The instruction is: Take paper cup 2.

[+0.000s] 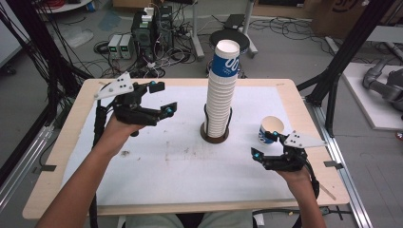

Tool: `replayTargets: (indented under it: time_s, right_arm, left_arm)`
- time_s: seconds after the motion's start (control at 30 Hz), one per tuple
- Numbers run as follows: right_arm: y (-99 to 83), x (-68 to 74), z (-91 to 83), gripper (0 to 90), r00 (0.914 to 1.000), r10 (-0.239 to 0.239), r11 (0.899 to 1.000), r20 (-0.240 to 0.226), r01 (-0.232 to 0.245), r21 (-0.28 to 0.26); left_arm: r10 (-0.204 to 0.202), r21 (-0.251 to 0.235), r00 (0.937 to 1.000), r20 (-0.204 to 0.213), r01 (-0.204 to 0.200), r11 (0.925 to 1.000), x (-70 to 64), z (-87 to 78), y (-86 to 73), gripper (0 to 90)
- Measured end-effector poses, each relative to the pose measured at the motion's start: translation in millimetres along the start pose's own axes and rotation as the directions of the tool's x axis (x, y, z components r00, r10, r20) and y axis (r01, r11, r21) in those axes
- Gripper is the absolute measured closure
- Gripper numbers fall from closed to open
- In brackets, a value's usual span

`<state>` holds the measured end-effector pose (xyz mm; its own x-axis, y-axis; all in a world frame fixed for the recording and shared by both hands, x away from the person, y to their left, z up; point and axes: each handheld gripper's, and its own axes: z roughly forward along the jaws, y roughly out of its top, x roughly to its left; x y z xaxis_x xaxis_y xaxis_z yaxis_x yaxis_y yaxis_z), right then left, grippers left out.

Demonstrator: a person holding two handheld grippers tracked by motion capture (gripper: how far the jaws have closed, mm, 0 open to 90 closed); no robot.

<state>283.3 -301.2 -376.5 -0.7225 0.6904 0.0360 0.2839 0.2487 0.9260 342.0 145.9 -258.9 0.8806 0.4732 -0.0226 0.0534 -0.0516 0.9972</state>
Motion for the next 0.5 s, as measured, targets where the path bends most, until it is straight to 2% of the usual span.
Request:
replayTargets:
  time_s: [0.17,0.3,0.5]
  right_arm:
    - [-0.9,-0.2,-0.6,17.8,1.0,0.004,1.0,-0.001,-0.004,0.002]
    - [-1.1,0.8,0.2,17.8,1.0,0.004,1.0,-0.005,-0.004,0.006]
    - [0.1,0.3,0.5,17.8,0.9999,0.012,1.0,-0.011,-0.012,-0.002]
  left_arm:
    - [0.028,0.008,0.9995,0.012,-0.028,0.9996,-0.6,19.8,21.1,16.4]
    - [0.035,0.022,0.999,0.028,-0.036,0.9991,1.6,39.3,39.5,16.4]
    - [0.039,0.042,0.9989,0.026,-0.04,0.9983,7.7,69.6,65.0,16.4]
